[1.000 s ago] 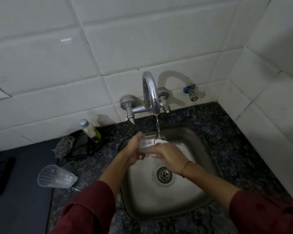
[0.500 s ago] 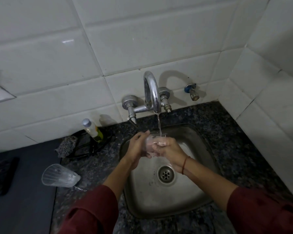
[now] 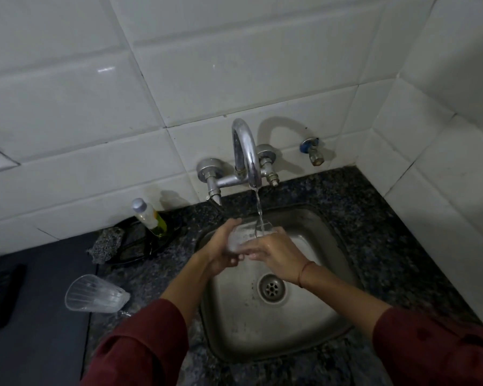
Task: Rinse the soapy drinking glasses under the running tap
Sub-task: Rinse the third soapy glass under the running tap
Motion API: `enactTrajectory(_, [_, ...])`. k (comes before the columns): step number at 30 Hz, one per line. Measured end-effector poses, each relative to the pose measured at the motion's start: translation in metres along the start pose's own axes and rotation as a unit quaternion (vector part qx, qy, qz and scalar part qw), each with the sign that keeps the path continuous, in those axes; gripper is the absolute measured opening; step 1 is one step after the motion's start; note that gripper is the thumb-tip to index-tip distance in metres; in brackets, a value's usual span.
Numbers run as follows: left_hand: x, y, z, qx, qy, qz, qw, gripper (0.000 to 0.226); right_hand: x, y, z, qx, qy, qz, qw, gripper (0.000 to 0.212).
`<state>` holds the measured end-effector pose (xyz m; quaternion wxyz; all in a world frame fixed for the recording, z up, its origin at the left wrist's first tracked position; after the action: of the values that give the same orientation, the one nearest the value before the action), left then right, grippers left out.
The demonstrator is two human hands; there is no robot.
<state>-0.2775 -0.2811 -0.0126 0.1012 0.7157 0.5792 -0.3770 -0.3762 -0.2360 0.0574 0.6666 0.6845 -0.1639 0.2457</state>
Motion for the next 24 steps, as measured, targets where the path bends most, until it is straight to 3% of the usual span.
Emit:
enactTrajectory(3, [-0.021,0.004,0.001,-0.033,-0.134,-0.03,0.99,0.03,0.001,0.009,0.001,-0.052,-0.049,0.212,0.975,0.023])
enactTrajectory(4, [-0.024,0.004,-0.001,-0.043,-0.151,-0.022,0.987,0.028,0.002,0.011,0.0,-0.056,-0.045,0.226,0.971,0.024])
enactTrajectory(5, [-0.023,0.004,0.001,-0.042,-0.136,-0.005,0.99,0.032,0.003,0.011,-0.001,-0.05,-0.027,0.196,0.979,0.027])
enactTrajectory(8, [-0.006,0.0,0.003,0.017,-0.009,0.038,0.999,0.046,0.008,-0.002,0.0,0.01,0.051,-0.066,0.996,0.037])
enactTrajectory(9, [-0.005,-0.002,0.003,0.033,-0.003,0.025,0.999,0.045,0.005,-0.002,-0.001,0.001,0.044,-0.075,0.996,0.037])
enactTrajectory(11, [-0.011,-0.01,0.001,0.052,-0.06,-0.027,0.996,0.038,-0.004,0.004,-0.001,-0.044,-0.034,0.14,0.989,0.029])
enactTrajectory(12, [-0.018,-0.011,0.0,0.048,-0.103,-0.045,0.993,0.03,-0.011,0.006,-0.001,-0.069,-0.084,0.276,0.955,0.026])
enactTrajectory(13, [-0.022,-0.01,0.0,0.037,-0.136,-0.043,0.989,0.023,-0.014,0.005,-0.002,-0.074,-0.1,0.324,0.938,0.026])
enactTrajectory(15, [-0.021,-0.011,-0.002,0.029,-0.122,0.0,0.992,0.032,-0.012,0.004,-0.002,-0.054,-0.054,0.227,0.971,0.021])
enactTrajectory(16, [-0.015,-0.011,-0.002,0.032,-0.079,0.029,0.996,0.042,-0.008,-0.003,-0.001,-0.028,-0.017,0.126,0.992,0.025])
enactTrajectory(18, [-0.006,-0.012,-0.004,0.045,-0.016,0.051,0.998,0.05,-0.009,-0.017,-0.002,0.033,0.019,-0.032,0.999,0.034])
enactTrajectory(20, [-0.011,-0.018,-0.007,0.055,-0.052,-0.002,0.997,0.042,-0.016,-0.018,0.0,0.028,-0.034,0.068,0.997,0.031])
enactTrajectory(22, [-0.021,-0.015,-0.005,0.025,-0.134,-0.056,0.989,0.031,-0.019,-0.006,0.002,-0.028,-0.103,0.293,0.95,0.025])
enactTrajectory(23, [-0.023,-0.011,-0.005,0.004,-0.155,-0.056,0.986,0.031,-0.014,-0.001,0.002,-0.037,-0.103,0.329,0.938,0.024])
enactTrajectory(24, [-0.022,-0.01,-0.006,-0.008,-0.144,-0.042,0.989,0.036,-0.008,0.005,0.001,-0.036,-0.075,0.298,0.951,0.027])
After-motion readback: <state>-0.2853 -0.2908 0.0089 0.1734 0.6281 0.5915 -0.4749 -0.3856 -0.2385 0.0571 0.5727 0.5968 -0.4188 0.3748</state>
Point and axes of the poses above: each hand's wrist, its own z-axis towards the middle knuckle, its own y-axis out of the back of the hand, x = y × z, the point moved 10 cm from there along z, towards the middle knuckle, and after that the axes turned 11 degrees about -z, right-handed, at the moved point
